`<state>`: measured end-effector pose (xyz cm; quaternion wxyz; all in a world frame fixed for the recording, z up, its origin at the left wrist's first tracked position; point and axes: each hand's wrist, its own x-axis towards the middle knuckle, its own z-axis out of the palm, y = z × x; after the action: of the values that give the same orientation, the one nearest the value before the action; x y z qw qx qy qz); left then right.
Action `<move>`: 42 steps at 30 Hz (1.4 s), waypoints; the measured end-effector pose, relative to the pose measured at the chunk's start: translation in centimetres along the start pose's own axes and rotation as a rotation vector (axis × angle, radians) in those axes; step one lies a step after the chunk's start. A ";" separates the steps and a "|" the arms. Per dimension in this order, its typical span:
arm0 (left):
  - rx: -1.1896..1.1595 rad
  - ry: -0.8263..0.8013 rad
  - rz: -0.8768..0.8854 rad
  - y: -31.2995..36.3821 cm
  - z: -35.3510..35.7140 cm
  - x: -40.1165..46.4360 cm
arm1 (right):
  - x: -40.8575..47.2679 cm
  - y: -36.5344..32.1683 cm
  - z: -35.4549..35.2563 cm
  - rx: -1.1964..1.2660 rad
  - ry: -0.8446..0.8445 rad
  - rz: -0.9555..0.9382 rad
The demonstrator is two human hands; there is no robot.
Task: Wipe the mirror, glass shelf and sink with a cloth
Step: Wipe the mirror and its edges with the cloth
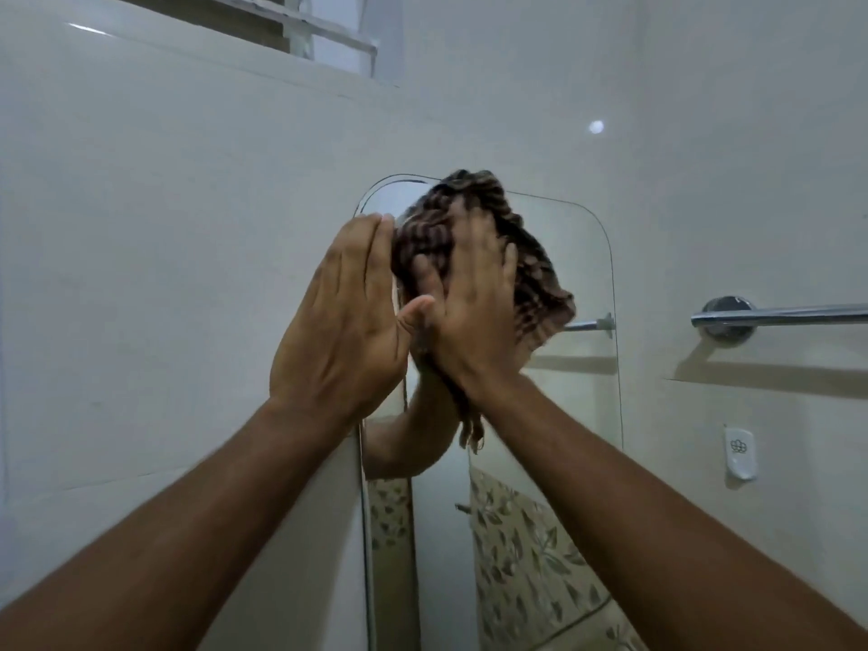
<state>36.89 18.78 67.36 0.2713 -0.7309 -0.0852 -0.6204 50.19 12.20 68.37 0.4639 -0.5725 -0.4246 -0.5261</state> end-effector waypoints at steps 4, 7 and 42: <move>0.004 -0.001 0.000 0.0 0.0 0.0 | 0.0 -0.1 -0.2 0.010 -0.056 -0.206; 0.056 -0.002 0.022 -0.1 0.2 0.0 | 2.4 3.1 -0.9 0.048 -0.006 -0.134; -0.581 0.182 -0.129 -0.6 -1.2 -1.7 | -10.8 -1.1 -0.8 0.288 -0.238 -0.386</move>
<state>35.18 19.05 66.04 0.0178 -0.7124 0.0739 -0.6977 48.02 11.70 57.76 0.3785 -0.4669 -0.6478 -0.4680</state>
